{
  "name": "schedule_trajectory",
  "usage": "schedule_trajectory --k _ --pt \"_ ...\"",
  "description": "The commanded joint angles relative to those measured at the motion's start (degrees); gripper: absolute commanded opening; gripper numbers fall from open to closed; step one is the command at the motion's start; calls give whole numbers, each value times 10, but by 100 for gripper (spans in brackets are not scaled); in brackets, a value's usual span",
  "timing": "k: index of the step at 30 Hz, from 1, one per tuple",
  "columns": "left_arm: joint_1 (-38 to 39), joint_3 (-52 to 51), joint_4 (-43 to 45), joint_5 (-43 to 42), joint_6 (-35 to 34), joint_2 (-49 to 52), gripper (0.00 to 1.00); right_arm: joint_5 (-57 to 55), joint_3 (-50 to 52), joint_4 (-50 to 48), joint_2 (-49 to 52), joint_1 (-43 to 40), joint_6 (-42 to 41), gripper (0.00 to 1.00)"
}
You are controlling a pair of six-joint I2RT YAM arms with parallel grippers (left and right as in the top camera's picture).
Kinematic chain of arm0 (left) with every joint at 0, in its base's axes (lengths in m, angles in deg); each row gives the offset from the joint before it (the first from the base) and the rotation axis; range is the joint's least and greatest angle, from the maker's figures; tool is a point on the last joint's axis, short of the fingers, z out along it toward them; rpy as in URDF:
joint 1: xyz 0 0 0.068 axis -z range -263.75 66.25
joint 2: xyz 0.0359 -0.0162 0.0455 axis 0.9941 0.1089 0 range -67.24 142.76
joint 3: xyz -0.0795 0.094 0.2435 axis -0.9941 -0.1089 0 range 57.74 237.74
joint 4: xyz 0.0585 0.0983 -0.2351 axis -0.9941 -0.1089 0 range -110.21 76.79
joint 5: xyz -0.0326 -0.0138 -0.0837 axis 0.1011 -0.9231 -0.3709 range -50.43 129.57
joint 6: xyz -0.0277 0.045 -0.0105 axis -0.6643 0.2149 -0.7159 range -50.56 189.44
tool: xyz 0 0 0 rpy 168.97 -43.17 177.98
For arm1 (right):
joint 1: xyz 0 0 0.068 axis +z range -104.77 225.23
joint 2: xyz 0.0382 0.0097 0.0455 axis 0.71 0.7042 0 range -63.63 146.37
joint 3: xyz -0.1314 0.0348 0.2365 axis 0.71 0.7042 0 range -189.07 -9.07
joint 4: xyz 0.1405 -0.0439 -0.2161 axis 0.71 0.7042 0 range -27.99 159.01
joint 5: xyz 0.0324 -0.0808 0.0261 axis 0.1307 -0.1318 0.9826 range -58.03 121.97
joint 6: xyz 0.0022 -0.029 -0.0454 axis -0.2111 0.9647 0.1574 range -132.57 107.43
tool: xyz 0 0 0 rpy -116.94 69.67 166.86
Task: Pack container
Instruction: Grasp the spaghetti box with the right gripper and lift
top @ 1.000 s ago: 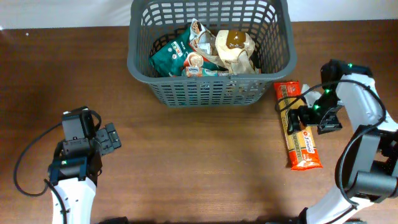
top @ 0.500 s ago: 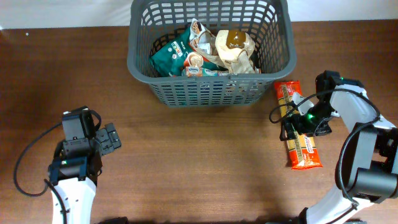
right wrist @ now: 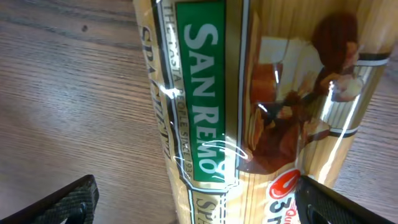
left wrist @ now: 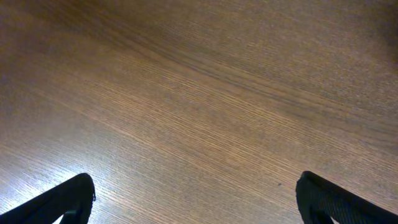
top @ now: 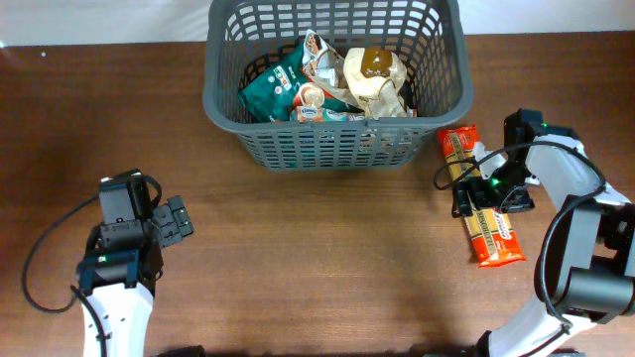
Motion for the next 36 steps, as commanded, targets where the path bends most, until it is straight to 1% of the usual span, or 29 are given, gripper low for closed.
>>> schedule_trajectory --k 1,5,8,16,20,27,36 --pt "-4 -3 2 -6 -5 1 99 -33 8 8 2 -1 -12 99" --pt "-4 -3 4 -6 -5 1 99 -78 8 15 2 -1 -11 99" --pt "-4 -3 4 -6 -5 1 99 -97 8 11 2 -1 7 99" --pt "-4 -3 5 -6 -5 1 99 -89 8 -16 2 -1 14 99" --pt "-4 -3 5 -6 -5 1 99 -56 8 -28 12 -1 28 99" --pt "-4 -3 5 -6 -5 1 99 -45 8 -50 19 -1 42 99" --pt "-4 -3 4 -6 -5 1 99 -16 27 -89 28 -1 42 99"
